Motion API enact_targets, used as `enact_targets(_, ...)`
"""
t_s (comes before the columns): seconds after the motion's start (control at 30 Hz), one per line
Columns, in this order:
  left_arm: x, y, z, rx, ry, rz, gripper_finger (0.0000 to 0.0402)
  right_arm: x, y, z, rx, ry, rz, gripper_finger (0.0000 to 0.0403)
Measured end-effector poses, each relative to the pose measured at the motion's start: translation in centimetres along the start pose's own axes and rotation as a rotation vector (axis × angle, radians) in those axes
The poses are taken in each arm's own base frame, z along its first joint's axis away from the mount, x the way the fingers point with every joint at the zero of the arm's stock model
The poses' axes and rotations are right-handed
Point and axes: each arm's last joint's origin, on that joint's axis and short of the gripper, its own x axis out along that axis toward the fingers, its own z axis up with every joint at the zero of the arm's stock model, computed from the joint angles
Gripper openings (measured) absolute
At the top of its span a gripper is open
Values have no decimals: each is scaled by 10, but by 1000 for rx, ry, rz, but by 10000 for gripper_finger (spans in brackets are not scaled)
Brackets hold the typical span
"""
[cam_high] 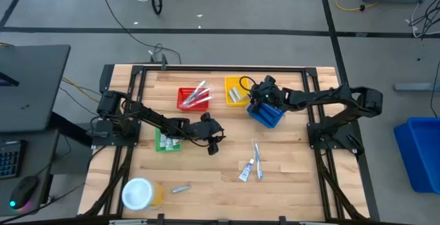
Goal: Pick & Place Travel size toiletries
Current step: Put the silver nail cutter into the yellow bin
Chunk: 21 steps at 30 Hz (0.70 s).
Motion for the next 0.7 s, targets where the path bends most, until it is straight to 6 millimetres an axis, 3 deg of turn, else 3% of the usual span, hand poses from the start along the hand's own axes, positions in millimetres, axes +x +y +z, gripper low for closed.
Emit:
enact_targets(0.17,0,0,0,6,0,0,157,-2,1,5,-18,-39,-39,202)
enact_targets(0.43,0,0,0,-5,-1,0,157,1,-14,11,5,-102,-121,200)
enact_targets(0.7,0,0,0,-24,-1,0,157,-21,3,4,-88,83,77,201)
